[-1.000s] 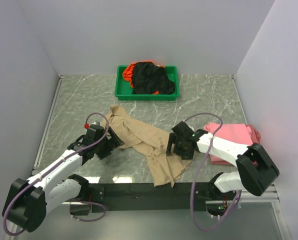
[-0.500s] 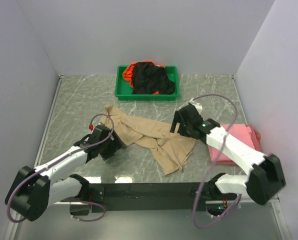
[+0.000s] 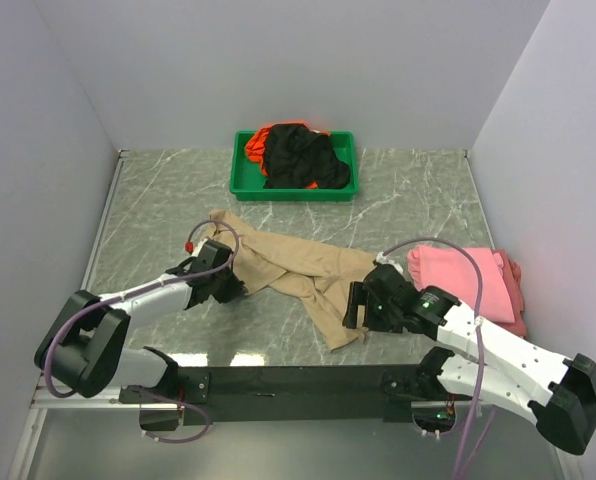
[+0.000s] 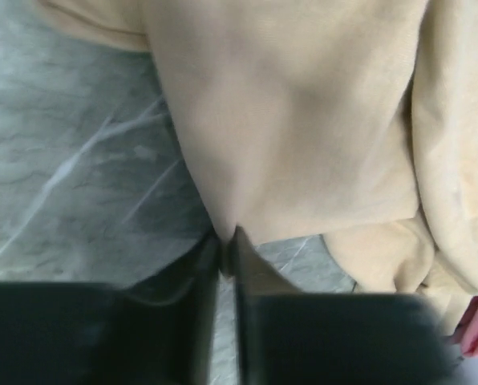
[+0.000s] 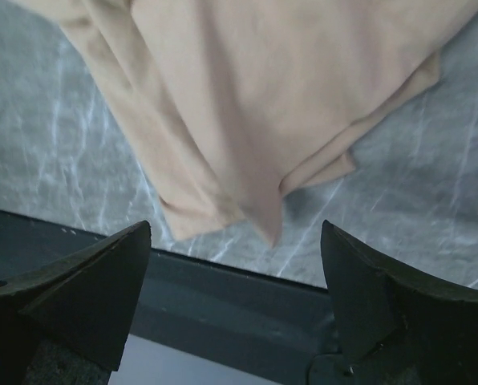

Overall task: Fold and stack the t-shirts
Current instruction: Flatten the tshirt out

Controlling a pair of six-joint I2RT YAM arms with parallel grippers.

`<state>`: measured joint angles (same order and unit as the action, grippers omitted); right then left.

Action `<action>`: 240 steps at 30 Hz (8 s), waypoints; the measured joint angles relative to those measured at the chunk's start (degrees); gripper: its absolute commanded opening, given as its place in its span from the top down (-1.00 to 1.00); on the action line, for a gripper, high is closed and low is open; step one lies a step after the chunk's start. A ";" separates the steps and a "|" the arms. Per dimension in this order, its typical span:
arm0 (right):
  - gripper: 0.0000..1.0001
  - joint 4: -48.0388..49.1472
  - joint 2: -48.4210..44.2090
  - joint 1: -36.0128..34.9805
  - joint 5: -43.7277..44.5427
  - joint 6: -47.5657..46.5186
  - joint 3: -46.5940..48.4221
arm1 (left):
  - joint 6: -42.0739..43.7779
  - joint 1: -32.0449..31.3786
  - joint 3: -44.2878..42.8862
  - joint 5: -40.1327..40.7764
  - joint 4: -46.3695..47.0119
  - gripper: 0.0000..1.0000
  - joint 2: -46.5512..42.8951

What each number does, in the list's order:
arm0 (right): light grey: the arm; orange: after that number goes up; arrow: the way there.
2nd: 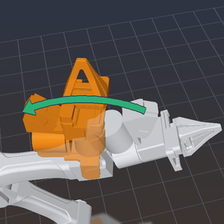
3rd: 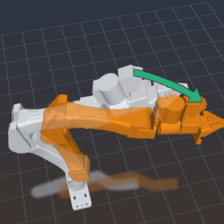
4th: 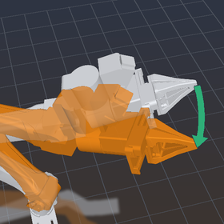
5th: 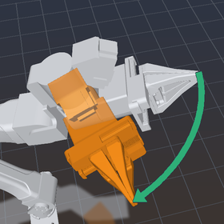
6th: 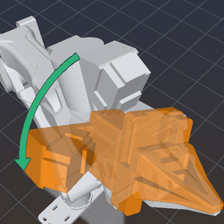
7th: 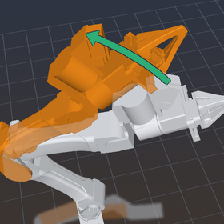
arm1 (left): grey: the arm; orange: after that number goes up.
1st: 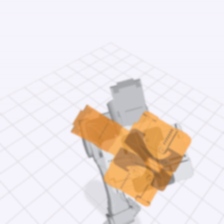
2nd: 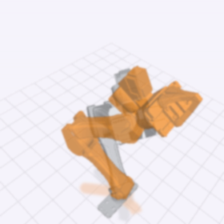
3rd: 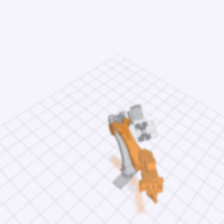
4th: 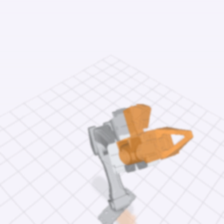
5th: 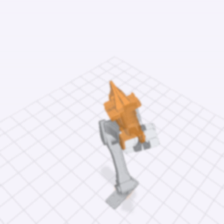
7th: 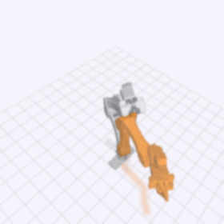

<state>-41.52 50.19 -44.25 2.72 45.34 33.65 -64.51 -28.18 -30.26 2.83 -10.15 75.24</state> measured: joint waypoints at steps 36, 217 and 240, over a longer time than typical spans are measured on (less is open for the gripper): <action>1.00 -10.10 0.20 -2.58 34.14 1.79 32.39 | 5.16 -1.86 -20.24 14.84 -17.09 0.99 -27.02; -0.75 14.08 19.63 27.71 2.25 -15.65 16.90 | -4.76 14.16 -1.27 17.20 -31.50 -0.97 -17.73; -0.75 7.26 13.51 27.71 4.76 -10.36 9.88 | -6.67 18.62 3.80 14.25 -23.26 0.99 -14.62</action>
<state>-34.26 63.70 -16.53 7.49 34.98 43.53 -71.18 -9.56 -26.46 17.08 -33.41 60.62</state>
